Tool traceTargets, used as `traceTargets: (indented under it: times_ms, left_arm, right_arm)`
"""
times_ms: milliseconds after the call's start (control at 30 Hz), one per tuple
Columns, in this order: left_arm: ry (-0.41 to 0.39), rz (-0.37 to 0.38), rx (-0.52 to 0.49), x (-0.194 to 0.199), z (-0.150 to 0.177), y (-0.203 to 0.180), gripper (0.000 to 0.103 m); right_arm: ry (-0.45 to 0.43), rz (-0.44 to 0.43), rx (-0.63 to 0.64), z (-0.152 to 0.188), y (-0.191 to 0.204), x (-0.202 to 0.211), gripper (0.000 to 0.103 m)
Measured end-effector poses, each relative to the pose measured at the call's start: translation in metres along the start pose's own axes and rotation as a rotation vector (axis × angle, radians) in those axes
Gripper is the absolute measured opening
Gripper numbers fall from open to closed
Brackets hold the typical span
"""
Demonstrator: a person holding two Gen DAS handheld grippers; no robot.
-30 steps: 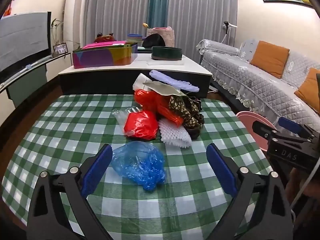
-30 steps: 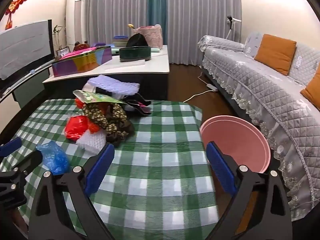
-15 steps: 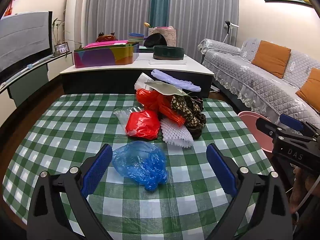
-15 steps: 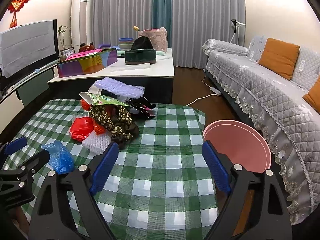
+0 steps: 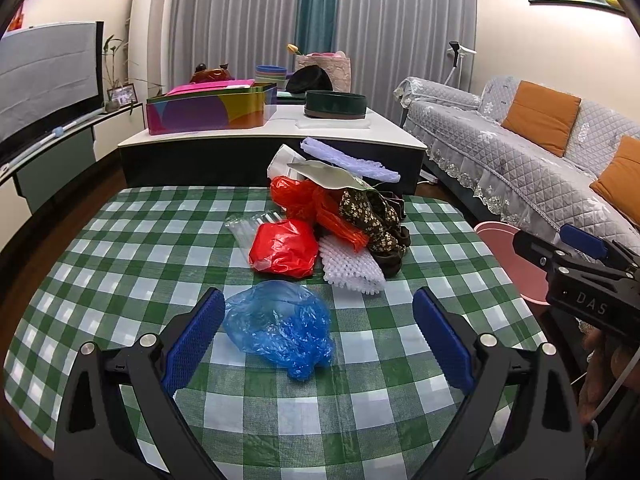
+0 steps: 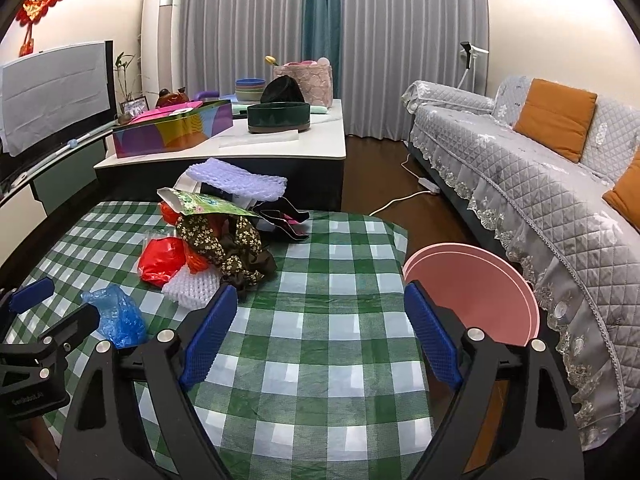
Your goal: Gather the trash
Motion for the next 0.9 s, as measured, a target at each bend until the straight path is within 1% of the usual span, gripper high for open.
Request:
traceTargets:
  times_ms: [233, 767, 900]
  left_arm:
    - [0.000, 0.003, -0.003, -0.0001, 0.0000, -0.0015, 0.091]
    - [-0.001, 0.007, -0.004, -0.0001, -0.0014, -0.0031, 0.091]
    - [-0.002, 0.008, -0.003, 0.0005, -0.0026, -0.0035, 0.091]
  right_arm:
    - [-0.016, -0.006, 0.014, -0.0024, 0.0004, 0.0034, 0.084]
    - [-0.019, -0.008, 0.018, -0.0014, 0.0027, 0.0050, 0.083]
    - [-0.017, -0.011, 0.018, -0.0014, 0.0028, 0.0049, 0.079]
Point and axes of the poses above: each gripper's, at about its wrist camera, not at the fingertips, and x roughly against the way its jaws point, y to its left, z to its underside, the point moved 7 cm from there along -x, roughly the way its jaws point, and after that the axes turned 7 degrees about z, right-handed, at the moved point
